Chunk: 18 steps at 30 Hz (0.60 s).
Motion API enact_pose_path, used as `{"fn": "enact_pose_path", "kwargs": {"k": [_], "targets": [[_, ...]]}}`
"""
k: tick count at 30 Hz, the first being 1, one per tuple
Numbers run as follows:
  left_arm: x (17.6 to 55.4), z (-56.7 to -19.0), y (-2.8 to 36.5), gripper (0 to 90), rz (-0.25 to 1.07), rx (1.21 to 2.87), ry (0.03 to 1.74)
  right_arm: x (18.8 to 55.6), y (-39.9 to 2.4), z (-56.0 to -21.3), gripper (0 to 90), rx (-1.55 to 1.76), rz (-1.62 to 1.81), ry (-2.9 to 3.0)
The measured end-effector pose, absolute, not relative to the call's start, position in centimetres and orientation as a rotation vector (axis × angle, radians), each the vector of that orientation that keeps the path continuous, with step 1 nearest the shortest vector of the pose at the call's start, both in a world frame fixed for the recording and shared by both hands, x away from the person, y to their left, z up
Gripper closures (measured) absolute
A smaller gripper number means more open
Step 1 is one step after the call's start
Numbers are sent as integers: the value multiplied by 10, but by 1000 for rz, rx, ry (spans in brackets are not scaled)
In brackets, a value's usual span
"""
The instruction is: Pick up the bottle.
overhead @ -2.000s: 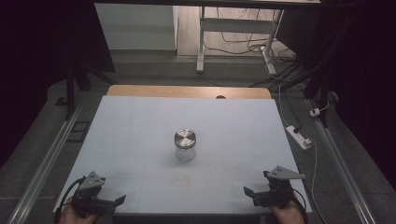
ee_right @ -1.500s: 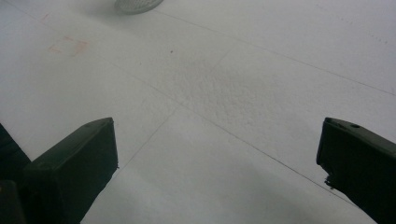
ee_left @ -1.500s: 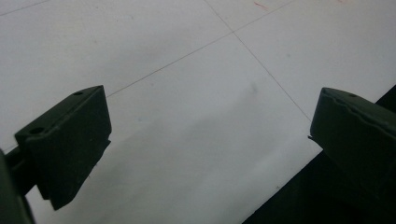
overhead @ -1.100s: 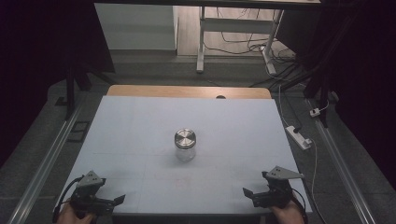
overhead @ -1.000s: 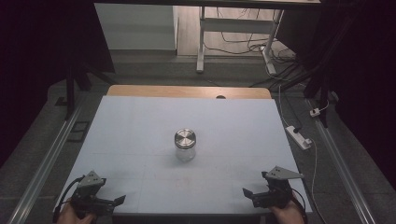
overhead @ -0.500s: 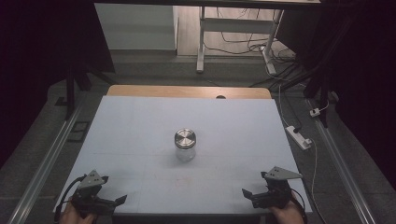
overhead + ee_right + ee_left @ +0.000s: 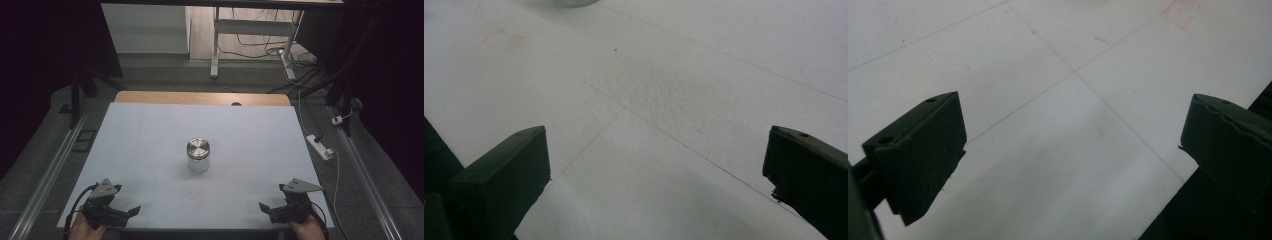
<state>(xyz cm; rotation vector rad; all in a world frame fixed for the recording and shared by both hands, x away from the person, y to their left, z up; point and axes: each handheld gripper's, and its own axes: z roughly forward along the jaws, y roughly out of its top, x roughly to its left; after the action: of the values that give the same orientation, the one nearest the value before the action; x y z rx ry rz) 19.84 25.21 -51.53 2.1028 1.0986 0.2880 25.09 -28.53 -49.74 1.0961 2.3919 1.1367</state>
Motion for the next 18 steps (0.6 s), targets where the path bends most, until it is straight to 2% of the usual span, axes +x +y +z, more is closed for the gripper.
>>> {"fn": "enact_pose_path", "kwargs": {"k": [7,18], "targets": [[207,-512,245,0,303,2108,1060,251,-285,-497,0,1089,1134,2394],[224,-514,240,0,252,2075,974,251,-285,-497,0,1092,1132,2394]]}}
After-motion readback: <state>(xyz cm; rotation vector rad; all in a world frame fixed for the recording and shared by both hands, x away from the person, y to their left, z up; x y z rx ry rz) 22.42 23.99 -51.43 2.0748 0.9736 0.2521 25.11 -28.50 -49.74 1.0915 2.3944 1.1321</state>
